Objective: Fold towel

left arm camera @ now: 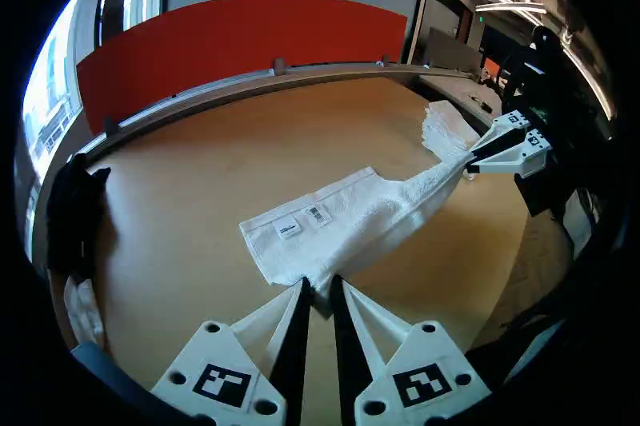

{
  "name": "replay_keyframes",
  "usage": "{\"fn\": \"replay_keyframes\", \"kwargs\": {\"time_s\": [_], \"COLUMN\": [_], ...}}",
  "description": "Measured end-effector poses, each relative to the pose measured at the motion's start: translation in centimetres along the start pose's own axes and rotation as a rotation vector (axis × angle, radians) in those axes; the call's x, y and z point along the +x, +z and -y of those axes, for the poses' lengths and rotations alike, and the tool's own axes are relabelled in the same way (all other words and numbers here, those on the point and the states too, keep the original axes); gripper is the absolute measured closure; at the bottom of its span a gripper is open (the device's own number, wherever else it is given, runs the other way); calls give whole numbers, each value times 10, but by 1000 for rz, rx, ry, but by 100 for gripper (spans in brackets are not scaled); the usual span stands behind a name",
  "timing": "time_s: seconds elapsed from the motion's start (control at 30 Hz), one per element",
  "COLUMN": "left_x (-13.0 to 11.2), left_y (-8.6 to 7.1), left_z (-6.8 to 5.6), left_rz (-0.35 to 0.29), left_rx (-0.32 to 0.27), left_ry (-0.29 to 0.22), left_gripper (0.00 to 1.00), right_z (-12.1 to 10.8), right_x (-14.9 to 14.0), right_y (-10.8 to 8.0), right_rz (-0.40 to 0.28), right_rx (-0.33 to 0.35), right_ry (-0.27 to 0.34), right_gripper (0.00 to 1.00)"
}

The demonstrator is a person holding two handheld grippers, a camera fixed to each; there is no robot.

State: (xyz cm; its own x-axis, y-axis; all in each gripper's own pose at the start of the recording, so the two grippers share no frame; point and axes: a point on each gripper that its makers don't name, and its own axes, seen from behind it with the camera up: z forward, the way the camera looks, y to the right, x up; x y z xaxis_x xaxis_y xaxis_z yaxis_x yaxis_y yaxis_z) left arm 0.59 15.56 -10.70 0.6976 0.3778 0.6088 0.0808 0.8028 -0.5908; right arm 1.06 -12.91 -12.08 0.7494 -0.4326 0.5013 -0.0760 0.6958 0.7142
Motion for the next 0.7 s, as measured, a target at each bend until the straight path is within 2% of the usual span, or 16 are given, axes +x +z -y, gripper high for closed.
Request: {"fn": "replay_keyframes", "kwargs": {"time_s": [0.7], "left_x": [-4], "left_y": [-4], "left_z": [-4], "left_rz": [4], "left_rx": [-5], "left_ry": [-15], "left_gripper": [81], "right_z": [5], "right_x": [-6], "right_y": [-2], "right_rz": [13], "right_rx": [12], "right_ry": [-2], "right_gripper": [85]}}
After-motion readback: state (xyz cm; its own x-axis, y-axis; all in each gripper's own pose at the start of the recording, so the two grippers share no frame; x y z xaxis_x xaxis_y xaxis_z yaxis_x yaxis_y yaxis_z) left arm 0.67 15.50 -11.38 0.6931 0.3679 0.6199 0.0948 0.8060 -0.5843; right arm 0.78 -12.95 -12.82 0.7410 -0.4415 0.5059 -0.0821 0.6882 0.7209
